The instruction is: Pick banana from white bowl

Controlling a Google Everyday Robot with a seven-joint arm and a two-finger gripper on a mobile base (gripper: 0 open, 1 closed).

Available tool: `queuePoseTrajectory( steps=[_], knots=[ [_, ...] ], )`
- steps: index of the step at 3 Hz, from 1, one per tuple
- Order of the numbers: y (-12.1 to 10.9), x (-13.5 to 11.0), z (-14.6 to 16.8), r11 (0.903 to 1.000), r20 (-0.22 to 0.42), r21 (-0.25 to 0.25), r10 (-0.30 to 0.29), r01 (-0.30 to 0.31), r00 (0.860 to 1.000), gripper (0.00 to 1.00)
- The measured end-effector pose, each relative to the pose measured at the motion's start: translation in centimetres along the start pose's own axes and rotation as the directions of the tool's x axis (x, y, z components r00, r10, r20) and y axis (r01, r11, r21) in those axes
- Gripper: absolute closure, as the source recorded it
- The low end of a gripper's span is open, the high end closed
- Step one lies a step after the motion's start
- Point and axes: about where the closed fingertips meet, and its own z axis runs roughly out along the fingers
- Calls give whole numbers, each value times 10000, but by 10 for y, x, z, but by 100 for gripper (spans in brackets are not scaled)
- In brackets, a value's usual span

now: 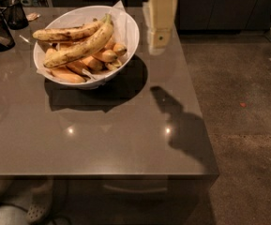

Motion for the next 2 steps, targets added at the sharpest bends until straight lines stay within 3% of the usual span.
queuePoseTrajectory(
  steps=[1,2],
  knots=[
    [-13,-34,-7,9952,39,110,-968,968,9953,0],
    [-20,-39,0,9954,371,239,-940,931,9949,0]
  ],
)
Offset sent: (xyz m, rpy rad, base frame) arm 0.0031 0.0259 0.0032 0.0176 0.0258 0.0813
